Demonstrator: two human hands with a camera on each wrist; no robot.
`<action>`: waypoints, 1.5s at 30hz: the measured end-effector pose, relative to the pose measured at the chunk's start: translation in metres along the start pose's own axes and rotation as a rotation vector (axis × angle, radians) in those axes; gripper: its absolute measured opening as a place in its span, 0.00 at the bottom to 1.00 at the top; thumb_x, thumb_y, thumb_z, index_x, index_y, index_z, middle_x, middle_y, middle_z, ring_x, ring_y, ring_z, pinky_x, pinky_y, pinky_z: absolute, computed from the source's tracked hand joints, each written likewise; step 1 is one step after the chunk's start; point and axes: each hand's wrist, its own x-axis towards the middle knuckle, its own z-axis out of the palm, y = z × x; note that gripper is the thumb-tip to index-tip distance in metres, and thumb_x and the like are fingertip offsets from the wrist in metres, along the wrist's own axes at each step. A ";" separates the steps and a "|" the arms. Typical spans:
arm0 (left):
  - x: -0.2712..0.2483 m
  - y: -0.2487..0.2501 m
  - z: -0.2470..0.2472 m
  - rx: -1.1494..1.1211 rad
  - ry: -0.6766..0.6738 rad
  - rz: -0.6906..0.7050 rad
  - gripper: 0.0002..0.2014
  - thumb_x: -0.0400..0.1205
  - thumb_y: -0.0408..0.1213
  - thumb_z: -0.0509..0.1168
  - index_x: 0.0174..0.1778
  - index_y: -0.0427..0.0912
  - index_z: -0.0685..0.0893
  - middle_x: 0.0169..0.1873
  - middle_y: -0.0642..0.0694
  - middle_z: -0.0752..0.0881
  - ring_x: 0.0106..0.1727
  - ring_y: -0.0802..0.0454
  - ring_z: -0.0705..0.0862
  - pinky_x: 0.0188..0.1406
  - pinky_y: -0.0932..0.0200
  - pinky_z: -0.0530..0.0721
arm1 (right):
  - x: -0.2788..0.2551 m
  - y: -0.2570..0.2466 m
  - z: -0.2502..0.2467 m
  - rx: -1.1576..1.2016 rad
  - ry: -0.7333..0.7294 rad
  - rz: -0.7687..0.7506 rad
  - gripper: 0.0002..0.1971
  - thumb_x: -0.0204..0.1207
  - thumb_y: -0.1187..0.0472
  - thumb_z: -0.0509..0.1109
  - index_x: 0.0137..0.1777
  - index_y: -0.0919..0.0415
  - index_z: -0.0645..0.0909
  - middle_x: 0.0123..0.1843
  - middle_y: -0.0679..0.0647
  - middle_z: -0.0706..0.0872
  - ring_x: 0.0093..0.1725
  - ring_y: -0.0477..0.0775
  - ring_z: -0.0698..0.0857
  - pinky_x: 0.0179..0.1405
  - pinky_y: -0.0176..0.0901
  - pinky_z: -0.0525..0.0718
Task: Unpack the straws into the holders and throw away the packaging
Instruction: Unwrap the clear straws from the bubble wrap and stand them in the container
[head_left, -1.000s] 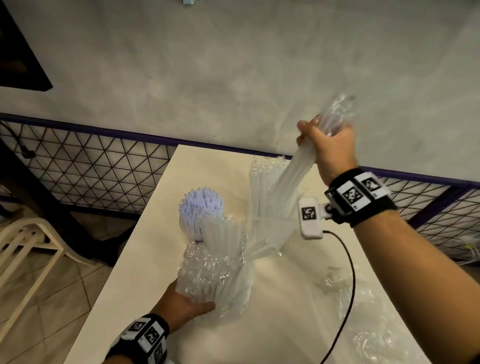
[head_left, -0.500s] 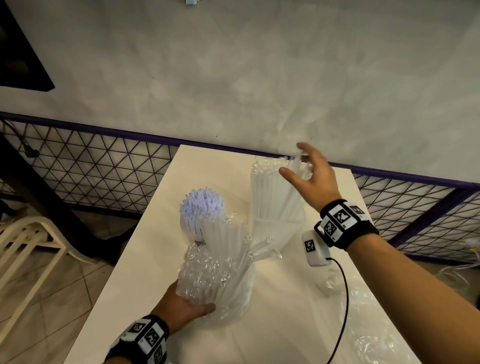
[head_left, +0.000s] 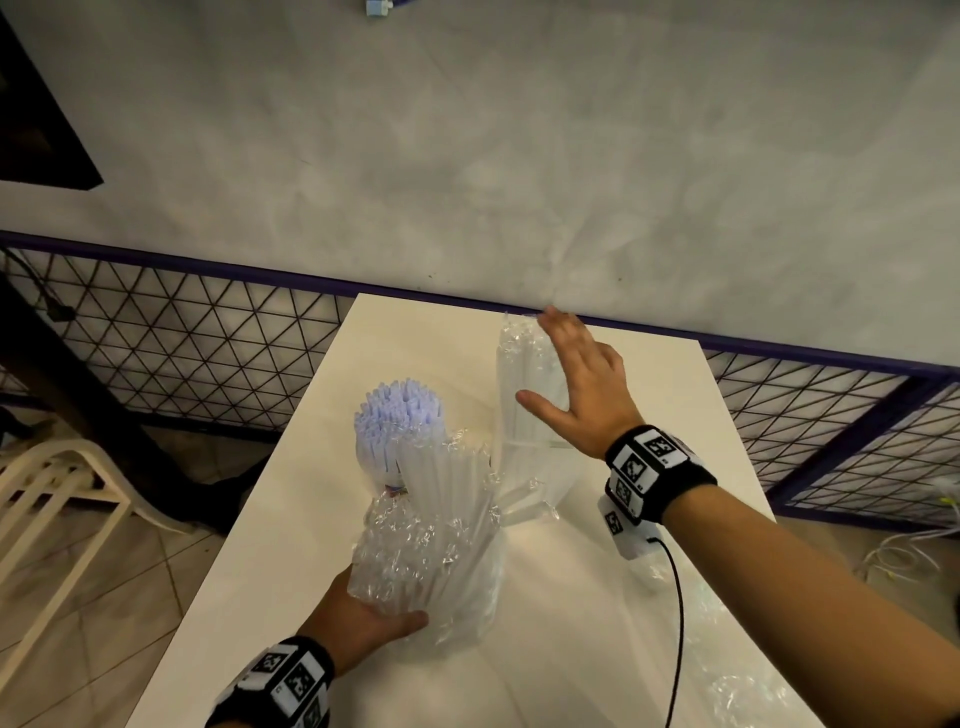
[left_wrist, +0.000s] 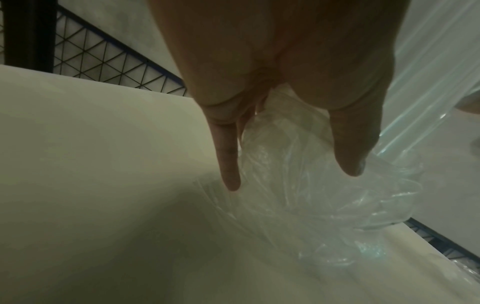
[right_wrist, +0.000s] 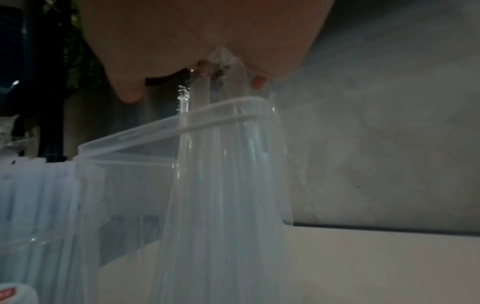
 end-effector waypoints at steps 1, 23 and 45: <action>0.000 -0.001 0.000 -0.035 0.012 0.024 0.29 0.65 0.31 0.82 0.44 0.62 0.72 0.42 0.70 0.75 0.39 0.82 0.72 0.44 0.81 0.72 | 0.004 -0.002 0.001 -0.033 -0.043 -0.023 0.42 0.79 0.33 0.62 0.88 0.49 0.51 0.90 0.45 0.52 0.88 0.50 0.50 0.81 0.57 0.57; 0.001 -0.004 0.000 -0.035 -0.027 0.021 0.31 0.66 0.32 0.82 0.47 0.66 0.70 0.38 0.77 0.79 0.40 0.86 0.69 0.34 0.91 0.66 | 0.049 -0.008 0.028 -0.227 -0.352 0.119 0.26 0.88 0.48 0.53 0.84 0.54 0.61 0.88 0.51 0.59 0.87 0.56 0.55 0.82 0.58 0.56; 0.001 -0.006 0.002 -0.054 -0.024 0.090 0.34 0.66 0.31 0.82 0.46 0.68 0.67 0.46 0.73 0.72 0.44 0.83 0.68 0.51 0.76 0.69 | 0.032 0.024 -0.026 -0.080 -0.385 0.094 0.55 0.62 0.30 0.78 0.84 0.32 0.46 0.88 0.38 0.37 0.88 0.57 0.41 0.78 0.76 0.54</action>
